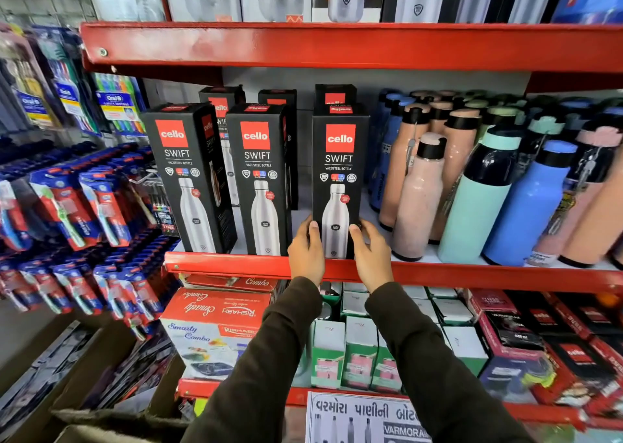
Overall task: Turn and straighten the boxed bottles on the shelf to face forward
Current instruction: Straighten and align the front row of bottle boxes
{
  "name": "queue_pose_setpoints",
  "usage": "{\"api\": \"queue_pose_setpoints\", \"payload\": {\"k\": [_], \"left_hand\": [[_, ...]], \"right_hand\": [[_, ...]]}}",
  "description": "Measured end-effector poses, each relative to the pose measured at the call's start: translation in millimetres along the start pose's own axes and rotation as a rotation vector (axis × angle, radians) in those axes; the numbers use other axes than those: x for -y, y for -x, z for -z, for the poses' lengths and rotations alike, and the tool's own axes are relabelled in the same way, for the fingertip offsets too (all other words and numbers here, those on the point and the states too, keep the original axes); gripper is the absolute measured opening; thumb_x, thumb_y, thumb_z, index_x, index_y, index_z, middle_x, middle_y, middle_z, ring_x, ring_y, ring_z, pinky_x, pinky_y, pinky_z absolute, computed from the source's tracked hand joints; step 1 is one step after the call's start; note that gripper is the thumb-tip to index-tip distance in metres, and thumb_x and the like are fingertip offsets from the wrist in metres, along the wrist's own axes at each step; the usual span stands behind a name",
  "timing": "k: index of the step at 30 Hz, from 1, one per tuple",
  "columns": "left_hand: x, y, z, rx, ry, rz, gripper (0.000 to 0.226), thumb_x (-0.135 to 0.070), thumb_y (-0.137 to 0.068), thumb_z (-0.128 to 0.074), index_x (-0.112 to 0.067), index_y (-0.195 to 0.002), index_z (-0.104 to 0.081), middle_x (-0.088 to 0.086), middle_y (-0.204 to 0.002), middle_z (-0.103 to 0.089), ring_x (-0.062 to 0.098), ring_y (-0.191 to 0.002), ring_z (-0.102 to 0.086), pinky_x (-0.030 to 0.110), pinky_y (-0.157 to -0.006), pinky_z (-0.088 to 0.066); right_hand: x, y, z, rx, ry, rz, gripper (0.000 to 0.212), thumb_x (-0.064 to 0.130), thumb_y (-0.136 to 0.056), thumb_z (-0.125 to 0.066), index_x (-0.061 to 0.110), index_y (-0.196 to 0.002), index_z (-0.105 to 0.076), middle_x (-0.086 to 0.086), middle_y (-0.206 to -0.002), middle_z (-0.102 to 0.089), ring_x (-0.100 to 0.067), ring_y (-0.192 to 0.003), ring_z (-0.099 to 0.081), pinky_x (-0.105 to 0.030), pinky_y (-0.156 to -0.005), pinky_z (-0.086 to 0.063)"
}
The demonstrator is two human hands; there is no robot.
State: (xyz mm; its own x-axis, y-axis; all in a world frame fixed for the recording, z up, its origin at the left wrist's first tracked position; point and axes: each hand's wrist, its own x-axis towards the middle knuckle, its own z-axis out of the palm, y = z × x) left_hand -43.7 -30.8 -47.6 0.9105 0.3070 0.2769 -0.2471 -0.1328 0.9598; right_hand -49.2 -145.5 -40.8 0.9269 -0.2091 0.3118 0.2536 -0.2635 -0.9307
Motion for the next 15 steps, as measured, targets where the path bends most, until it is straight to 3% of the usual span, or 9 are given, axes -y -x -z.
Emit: {"api": "queue_pose_setpoints", "payload": {"k": [6,10,15], "left_hand": [[-2.1,5.5,1.9,0.019,-0.011,0.003,0.039,-0.027,-0.103,-0.037,-0.013,-0.135,-0.054,0.005,-0.13,-0.063,0.014,-0.118,-0.056,0.023,-0.101,-0.038],[-4.6,3.4,3.0,0.052,-0.059,0.005,0.039,-0.026,-0.103,-0.036,-0.012,-0.137,-0.051,0.008,-0.134,-0.061,0.019,-0.123,-0.054,0.021,-0.1,-0.035],[-8.4,3.6,4.5,0.094,-0.086,0.018,0.041,-0.026,-0.104,-0.035,-0.013,-0.14,-0.047,0.01,-0.138,-0.058,0.026,-0.128,-0.052,0.02,-0.099,-0.032]], "right_hand": [[4.7,7.2,2.1,-0.009,0.047,0.001,0.035,0.028,-0.099,-0.046,0.014,-0.129,-0.055,-0.007,-0.127,-0.063,-0.015,-0.114,-0.055,-0.023,-0.094,-0.037],[3.1,5.6,-0.3,0.027,0.096,0.005,0.036,0.026,-0.1,-0.045,0.013,-0.132,-0.053,-0.008,-0.131,-0.061,-0.024,-0.123,-0.055,-0.027,-0.099,-0.039],[4.3,5.9,-0.4,0.07,0.135,-0.023,0.039,0.025,-0.1,-0.044,0.014,-0.137,-0.049,-0.007,-0.135,-0.058,-0.024,-0.126,-0.052,-0.028,-0.103,-0.036]]}}
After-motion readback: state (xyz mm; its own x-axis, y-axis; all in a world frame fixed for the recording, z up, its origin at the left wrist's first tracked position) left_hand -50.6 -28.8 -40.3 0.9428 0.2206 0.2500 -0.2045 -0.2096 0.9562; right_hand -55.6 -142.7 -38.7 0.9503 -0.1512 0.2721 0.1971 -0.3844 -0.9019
